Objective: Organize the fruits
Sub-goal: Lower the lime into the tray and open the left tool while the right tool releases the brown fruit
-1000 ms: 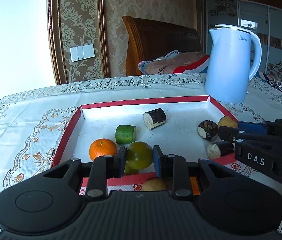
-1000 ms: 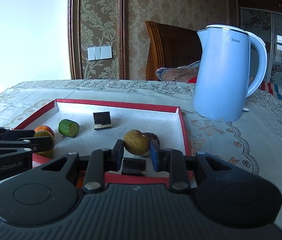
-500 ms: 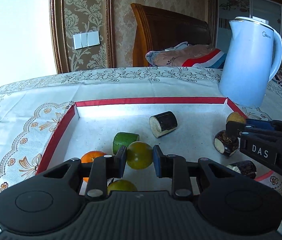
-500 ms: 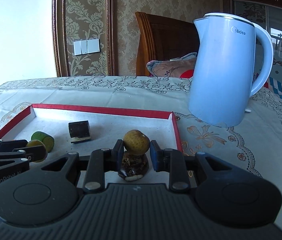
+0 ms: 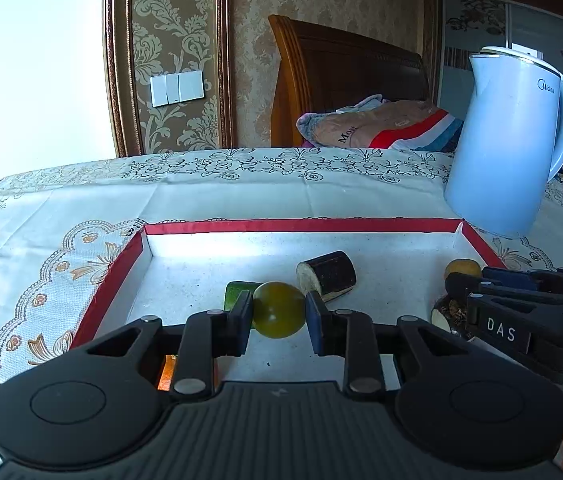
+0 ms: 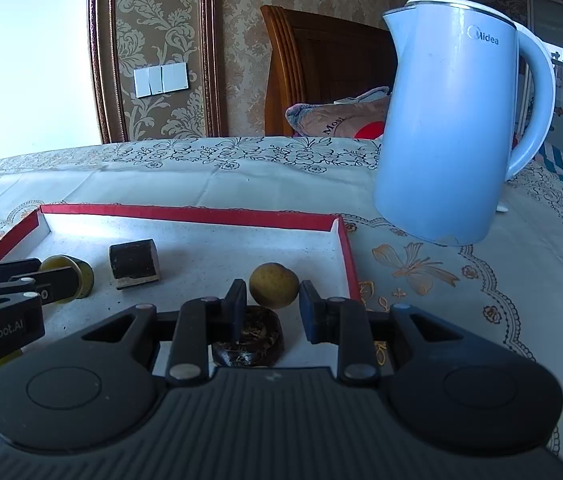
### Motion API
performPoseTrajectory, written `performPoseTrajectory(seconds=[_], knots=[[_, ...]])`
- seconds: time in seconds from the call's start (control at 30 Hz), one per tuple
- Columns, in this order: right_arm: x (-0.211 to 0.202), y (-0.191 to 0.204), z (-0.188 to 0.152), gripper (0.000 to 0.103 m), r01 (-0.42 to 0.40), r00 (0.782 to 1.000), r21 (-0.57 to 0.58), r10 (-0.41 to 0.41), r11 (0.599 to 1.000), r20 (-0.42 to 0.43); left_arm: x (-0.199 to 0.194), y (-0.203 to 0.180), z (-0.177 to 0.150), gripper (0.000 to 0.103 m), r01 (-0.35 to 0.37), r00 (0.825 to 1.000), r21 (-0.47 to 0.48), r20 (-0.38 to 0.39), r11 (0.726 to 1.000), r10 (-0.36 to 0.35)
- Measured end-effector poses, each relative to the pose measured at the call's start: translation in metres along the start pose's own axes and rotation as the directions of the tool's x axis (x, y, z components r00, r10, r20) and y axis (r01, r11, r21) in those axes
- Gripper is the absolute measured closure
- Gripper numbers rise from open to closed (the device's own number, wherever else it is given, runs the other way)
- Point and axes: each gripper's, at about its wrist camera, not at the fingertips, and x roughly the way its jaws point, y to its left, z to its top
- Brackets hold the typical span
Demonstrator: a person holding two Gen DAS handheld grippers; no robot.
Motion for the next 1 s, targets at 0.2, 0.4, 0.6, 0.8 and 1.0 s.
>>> performPoseTrajectory(seconds=[0.2, 0.4, 0.6, 0.8, 1.0], knots=[[-0.001, 0.000, 0.000, 0.066, -0.002, 1.000, -0.002, 0.002, 1.000, 0.005, 0.003, 0.004, 0.001, 0.074, -0.005, 1.000, -0.024, -0.023, 1.000, 0.004], [-0.004, -0.002, 0.001, 0.048, 0.000, 1.000, 0.010, 0.000, 1.000, 0.017, 0.003, 0.009, 0.001, 0.074, -0.008, 1.000, -0.047, -0.027, 0.999, 0.007], [-0.008, -0.002, 0.001, 0.025, 0.012, 0.999, 0.021, -0.013, 1.000, 0.038, 0.003, 0.011, -0.001, 0.073, -0.004, 0.999, -0.050, -0.037, 0.999, 0.003], [-0.016, -0.006, 0.000, 0.012, 0.020, 0.998, 0.041, -0.022, 0.999, 0.065, -0.011, 0.013, -0.004, 0.037, -0.009, 1.000, -0.055, 0.027, 0.998, 0.011], [-0.031, -0.007, -0.008, 0.010, 0.020, 0.995, 0.042, -0.024, 0.999, 0.098, -0.036, 0.016, -0.014, 0.037, -0.043, 0.995, -0.004, 0.094, 0.999, 0.043]])
